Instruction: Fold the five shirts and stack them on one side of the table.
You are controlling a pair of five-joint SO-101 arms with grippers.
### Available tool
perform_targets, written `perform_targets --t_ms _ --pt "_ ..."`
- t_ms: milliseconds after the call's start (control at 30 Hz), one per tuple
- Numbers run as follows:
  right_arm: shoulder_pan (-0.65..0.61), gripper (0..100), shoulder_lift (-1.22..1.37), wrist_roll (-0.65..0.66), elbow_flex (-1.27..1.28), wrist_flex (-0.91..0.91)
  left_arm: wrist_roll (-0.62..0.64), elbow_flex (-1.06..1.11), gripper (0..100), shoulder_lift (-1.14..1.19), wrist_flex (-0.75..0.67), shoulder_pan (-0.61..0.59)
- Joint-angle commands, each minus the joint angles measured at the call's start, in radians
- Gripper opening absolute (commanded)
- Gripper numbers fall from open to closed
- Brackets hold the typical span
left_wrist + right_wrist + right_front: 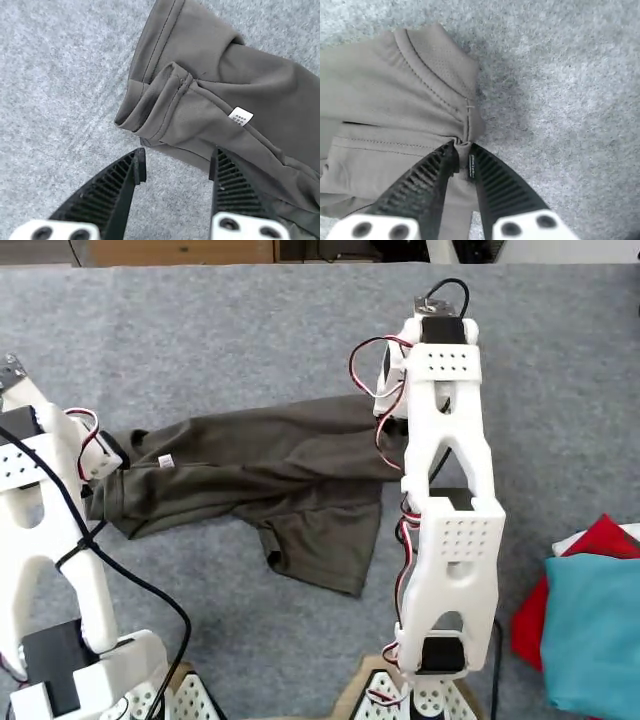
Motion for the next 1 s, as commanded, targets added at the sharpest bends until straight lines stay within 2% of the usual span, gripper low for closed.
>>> perform_targets --t_ms 0,467,667,967 --pt "-0.015 0.9 -0.005 0.005 -0.048 0.011 -0.002 -0.011 22 -0.041 0.003 -0.008" --pt "-0.015 0.9 -0.004 0.012 -0.027 -0.003 -0.002 -0.011 22 -0.044 0.005 -0.009" --pt "-0.015 7.7 -0.004 0.017 -0.027 0.003 -0.002 -0.012 22 -0.044 0.005 -0.009" --pt "-0.015 7.7 -0.005 0.032 -0.027 0.005 -0.002 -0.012 22 -0.044 0.005 -0.009"
